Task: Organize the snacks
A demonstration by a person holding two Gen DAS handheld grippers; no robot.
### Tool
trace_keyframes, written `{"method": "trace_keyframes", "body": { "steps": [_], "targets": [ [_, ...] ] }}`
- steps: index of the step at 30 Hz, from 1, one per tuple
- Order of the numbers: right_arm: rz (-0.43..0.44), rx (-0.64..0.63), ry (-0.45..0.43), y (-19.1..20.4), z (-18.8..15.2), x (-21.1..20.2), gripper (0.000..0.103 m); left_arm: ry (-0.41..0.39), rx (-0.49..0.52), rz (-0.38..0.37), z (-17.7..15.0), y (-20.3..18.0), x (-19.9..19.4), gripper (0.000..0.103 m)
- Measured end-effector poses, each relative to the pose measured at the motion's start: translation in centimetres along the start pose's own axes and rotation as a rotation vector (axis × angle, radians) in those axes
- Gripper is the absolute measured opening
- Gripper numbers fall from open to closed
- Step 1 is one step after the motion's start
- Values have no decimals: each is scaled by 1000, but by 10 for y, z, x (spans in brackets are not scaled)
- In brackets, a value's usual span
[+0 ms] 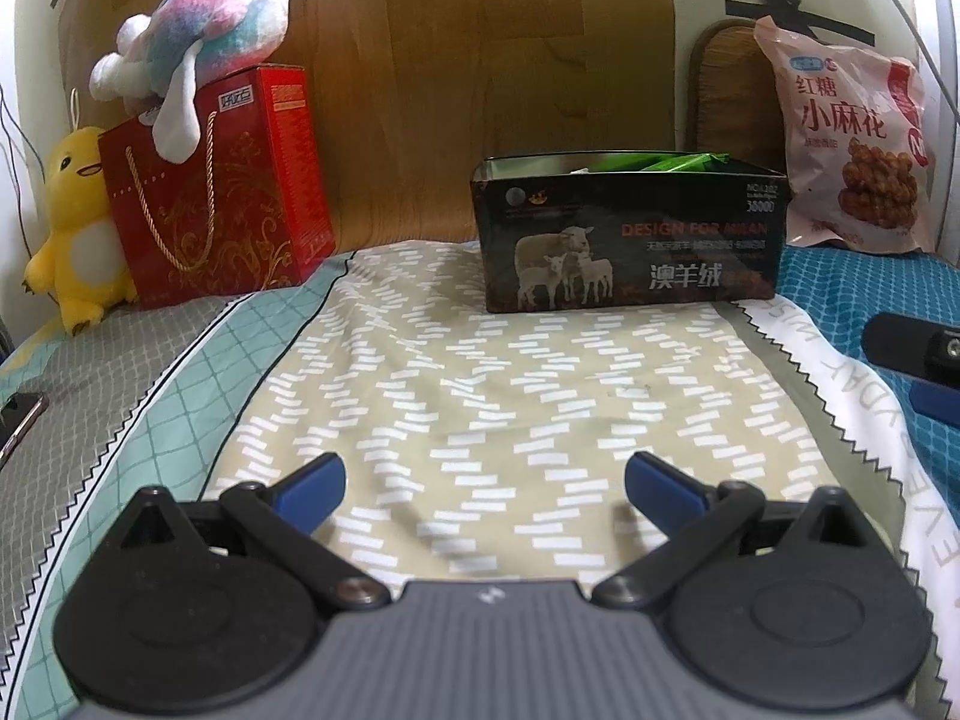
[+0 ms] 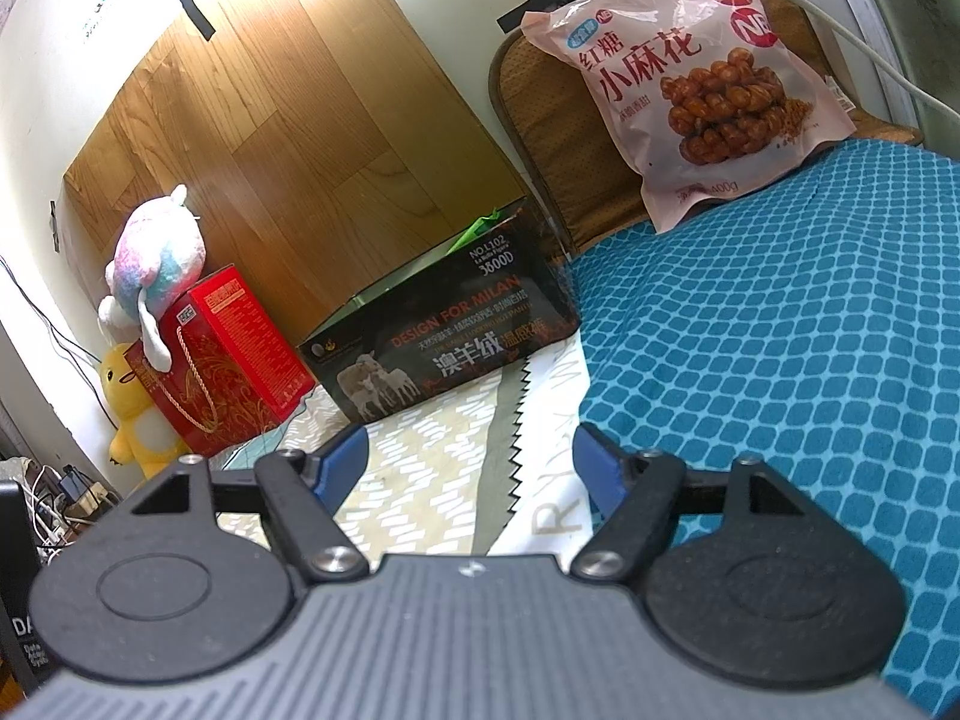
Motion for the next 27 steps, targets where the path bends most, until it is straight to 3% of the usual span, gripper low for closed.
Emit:
{"method": "trace_keyframes", "body": {
  "steps": [27],
  "targets": [
    [-1,0,0,0,0,0,77,-17,41,-41,0,-5,-3,103]
  ]
}}
Point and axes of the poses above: each gripper's, at about its wrist camera, not at the fingertips, and x roughly the way its jaws point, y to its left, z to its top, the point moved 5 cm from there along x, roughly the way its jaws point, and after that the axes turned 8 degrees about z, right-handed, at the moved point
